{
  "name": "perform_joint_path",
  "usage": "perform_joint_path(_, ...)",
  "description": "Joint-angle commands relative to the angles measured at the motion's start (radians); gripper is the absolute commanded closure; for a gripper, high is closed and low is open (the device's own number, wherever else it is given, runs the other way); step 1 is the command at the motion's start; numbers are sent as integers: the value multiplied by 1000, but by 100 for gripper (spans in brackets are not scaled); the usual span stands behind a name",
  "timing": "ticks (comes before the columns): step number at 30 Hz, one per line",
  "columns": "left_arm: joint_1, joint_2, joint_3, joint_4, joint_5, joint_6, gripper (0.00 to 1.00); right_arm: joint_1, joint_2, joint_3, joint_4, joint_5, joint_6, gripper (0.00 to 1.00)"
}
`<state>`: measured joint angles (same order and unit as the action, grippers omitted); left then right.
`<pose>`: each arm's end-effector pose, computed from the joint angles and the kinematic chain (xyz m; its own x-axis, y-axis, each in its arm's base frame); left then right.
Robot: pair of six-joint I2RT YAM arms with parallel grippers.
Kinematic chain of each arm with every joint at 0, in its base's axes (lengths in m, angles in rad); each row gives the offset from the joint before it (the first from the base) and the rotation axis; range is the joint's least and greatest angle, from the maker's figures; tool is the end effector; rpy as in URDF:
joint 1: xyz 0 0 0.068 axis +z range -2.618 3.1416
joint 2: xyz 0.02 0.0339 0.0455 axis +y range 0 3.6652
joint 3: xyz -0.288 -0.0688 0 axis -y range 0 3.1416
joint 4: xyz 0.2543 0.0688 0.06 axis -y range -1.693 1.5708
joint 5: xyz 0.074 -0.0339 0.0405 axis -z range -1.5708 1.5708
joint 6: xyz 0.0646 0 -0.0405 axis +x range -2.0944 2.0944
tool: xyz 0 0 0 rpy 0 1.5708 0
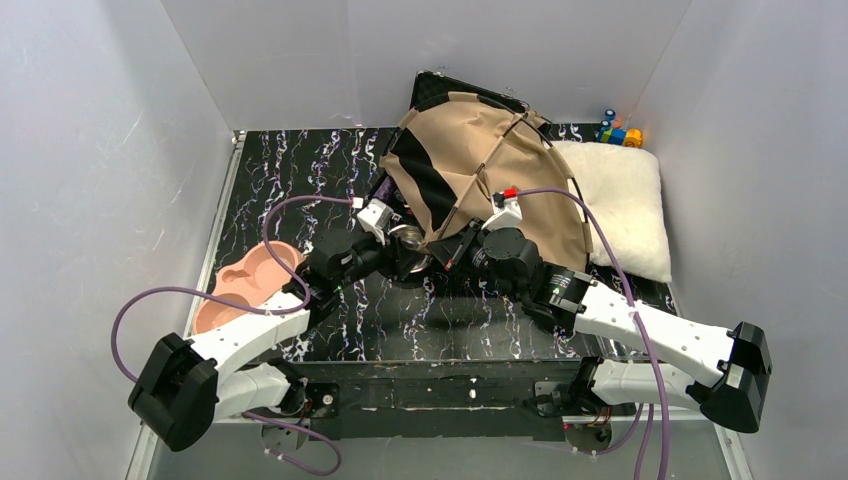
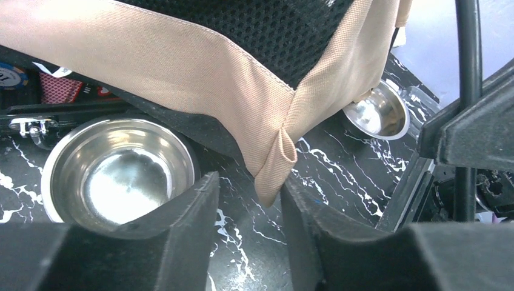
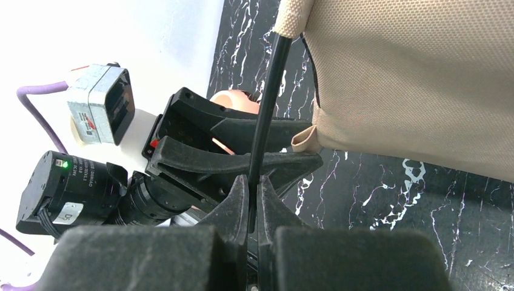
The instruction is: Set up the pet tent
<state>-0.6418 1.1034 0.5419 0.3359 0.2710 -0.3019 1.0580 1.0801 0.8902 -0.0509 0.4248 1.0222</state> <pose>0.2061 -0.1756 0.2555 -0.4047 -0.0552 -0.9128 0.6970 0.6276 -0.3470 0.1578 0.2260 0.3468 -0.5709 0.5706 -0.5903 -0.2118 0.5923 0.7774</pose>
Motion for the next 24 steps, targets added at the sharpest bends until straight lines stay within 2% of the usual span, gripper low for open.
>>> perform_joint_path(1,-13,-1,37,20,11,-3,63,-8,-11,29,26,79,-16,99)
perform_joint_path(7,-17,30,48,37,30,-10,81,-9,-5,25,24,78,-13,99)
perform_joint_path(10,-20,40,51,41,38,-9,99,-9,-1,30,20,79,-24,99)
perform_joint_path(24,-76,-74,-40,0,-53,24,100,-48,97,104,22,80,-206,99)
